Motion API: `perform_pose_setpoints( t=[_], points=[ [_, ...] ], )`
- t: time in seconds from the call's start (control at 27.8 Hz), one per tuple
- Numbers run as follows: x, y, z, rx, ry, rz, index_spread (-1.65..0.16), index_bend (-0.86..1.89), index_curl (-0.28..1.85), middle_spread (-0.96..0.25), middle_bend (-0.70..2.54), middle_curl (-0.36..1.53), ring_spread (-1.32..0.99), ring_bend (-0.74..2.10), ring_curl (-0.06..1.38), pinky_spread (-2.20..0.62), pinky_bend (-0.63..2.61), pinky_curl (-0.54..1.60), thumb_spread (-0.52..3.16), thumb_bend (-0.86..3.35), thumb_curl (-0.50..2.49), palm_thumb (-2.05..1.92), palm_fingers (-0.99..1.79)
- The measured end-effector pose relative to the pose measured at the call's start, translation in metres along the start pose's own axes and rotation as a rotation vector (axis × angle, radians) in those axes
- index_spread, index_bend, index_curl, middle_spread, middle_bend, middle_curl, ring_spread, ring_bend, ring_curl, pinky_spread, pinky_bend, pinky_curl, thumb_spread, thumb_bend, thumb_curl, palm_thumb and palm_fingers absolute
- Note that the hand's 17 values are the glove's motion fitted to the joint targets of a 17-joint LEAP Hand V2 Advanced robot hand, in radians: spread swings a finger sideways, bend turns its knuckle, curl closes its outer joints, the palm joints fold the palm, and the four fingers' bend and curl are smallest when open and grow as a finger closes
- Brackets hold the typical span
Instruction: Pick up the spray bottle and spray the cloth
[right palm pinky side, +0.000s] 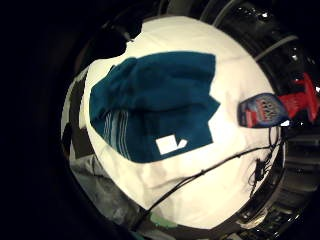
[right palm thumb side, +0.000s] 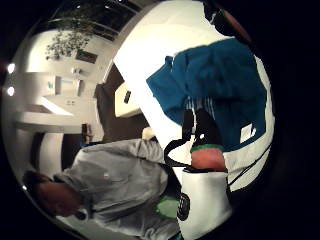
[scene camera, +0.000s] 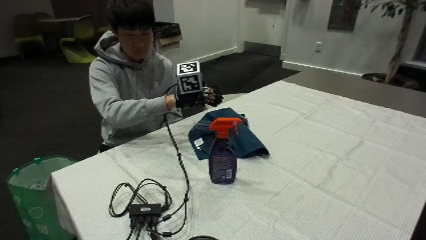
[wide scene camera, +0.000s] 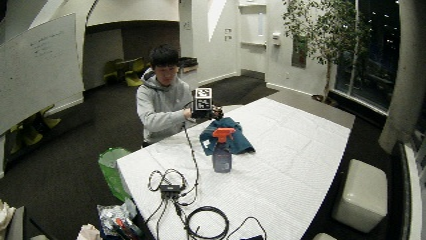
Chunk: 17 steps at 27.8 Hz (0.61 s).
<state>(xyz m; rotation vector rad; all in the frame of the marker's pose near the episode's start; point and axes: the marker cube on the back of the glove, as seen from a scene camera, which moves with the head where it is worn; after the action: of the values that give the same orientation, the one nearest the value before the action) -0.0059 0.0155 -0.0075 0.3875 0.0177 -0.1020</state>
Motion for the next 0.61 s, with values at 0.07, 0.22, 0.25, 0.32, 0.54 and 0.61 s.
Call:
perform_pose_setpoints(
  t=[0.07, 0.22, 0.25, 0.32, 0.54, 0.61],
  points=[
    [0.005, 0.005, -0.007, 0.093, 0.031, -0.005, -0.28, 0.13, 0.28, -0.07, 0.25, 0.28, -0.02, 0.29, 0.25, 0.20, 0.22, 0.24, 0.96, 0.26, 0.31, 0.74, 0.60],
    [0.014, 0.021, -0.020, 0.272, 0.123, 0.004, -0.31, 0.04, 0.25, -0.07, 0.25, 0.30, -0.02, 0.30, 0.27, 0.21, 0.29, 0.28, 0.98, 0.22, 0.33, 0.75, 0.48],
    [0.019, 0.026, -0.022, 0.308, 0.148, 0.011, -0.31, 0.02, 0.23, -0.07, 0.25, 0.30, -0.02, 0.30, 0.27, 0.21, 0.32, 0.29, 0.97, 0.21, 0.34, 0.74, 0.43],
    [0.030, 0.035, -0.027, 0.370, 0.184, 0.032, -0.33, 0.01, 0.21, -0.06, 0.24, 0.31, -0.02, 0.31, 0.28, 0.21, 0.36, 0.31, 0.98, 0.18, 0.34, 0.73, 0.37],
    [0.080, 0.058, -0.037, 0.501, 0.178, 0.140, -0.35, 0.03, 0.16, -0.06, 0.25, 0.32, -0.01, 0.32, 0.29, 0.22, 0.44, 0.33, 0.99, 0.11, 0.36, 0.71, 0.24],
    [0.099, 0.063, -0.039, 0.545, 0.151, 0.182, -0.35, 0.04, 0.15, -0.05, 0.26, 0.33, -0.01, 0.33, 0.29, 0.22, 0.45, 0.34, 0.99, 0.09, 0.36, 0.71, 0.23]
  ],
)
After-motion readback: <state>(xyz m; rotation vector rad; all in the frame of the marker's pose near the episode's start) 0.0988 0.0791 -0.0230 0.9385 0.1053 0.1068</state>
